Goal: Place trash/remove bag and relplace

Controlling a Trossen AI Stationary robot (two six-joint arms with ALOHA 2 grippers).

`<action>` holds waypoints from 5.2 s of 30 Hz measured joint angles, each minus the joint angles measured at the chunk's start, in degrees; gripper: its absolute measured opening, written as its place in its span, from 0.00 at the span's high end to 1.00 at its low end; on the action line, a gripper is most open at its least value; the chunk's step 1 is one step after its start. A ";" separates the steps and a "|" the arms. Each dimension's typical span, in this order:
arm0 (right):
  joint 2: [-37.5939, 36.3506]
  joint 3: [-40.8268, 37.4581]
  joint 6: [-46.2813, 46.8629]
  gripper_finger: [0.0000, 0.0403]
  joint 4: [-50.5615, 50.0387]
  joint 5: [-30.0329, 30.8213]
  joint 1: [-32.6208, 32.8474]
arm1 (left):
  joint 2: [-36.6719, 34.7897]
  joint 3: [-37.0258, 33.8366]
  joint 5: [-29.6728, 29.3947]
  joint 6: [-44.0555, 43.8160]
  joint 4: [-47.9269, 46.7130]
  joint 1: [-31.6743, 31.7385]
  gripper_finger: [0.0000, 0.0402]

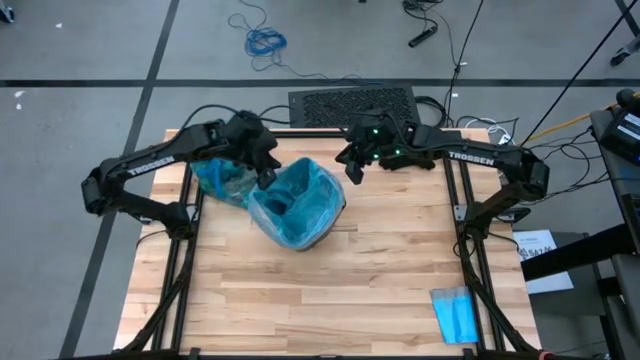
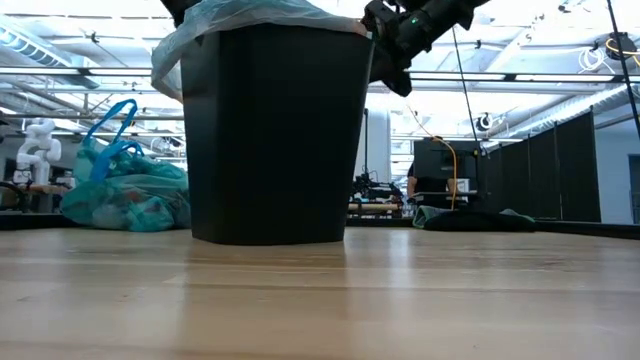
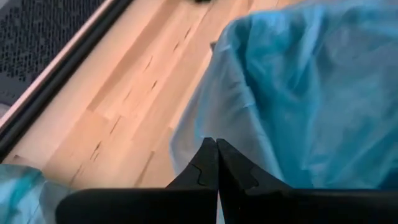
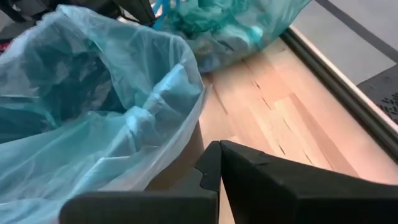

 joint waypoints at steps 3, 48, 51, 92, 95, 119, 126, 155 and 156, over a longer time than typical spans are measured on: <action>-1.47 0.00 0.12 1.00 -1.44 0.13 0.91 | -2.50 0.00 1.32 -1.94 0.75 -0.27 1.00; -11.63 -10.62 24.59 0.61 5.53 14.60 21.77 | 11.09 0.00 -19.90 -14.17 17.26 -17.72 1.00; -13.45 -10.62 26.13 0.61 4.87 13.40 21.84 | 11.09 0.00 -21.72 -14.14 15.69 -17.75 1.00; -13.68 -22.29 29.64 1.00 16.01 21.14 16.28 | 10.79 0.00 -19.39 -18.34 19.59 -21.22 1.00; -14.01 -22.29 29.44 1.00 15.94 20.90 15.96 | 10.79 0.02 -19.41 -18.21 19.66 -21.22 1.00; -25.16 -24.24 31.08 0.63 13.46 17.79 14.68 | 10.85 0.04 -19.96 -16.52 18.04 -21.18 1.00; -21.21 -24.39 31.83 0.66 17.79 16.21 14.67 | 10.85 0.05 -19.97 -16.51 18.02 -21.18 1.00; -16.46 -24.33 30.95 1.00 17.29 15.88 9.97 | 10.87 0.07 -19.98 -16.58 18.00 -21.18 1.00; -15.85 -24.33 30.95 1.00 18.12 15.13 9.97 | 10.87 0.07 -19.98 -16.58 18.00 -21.18 1.00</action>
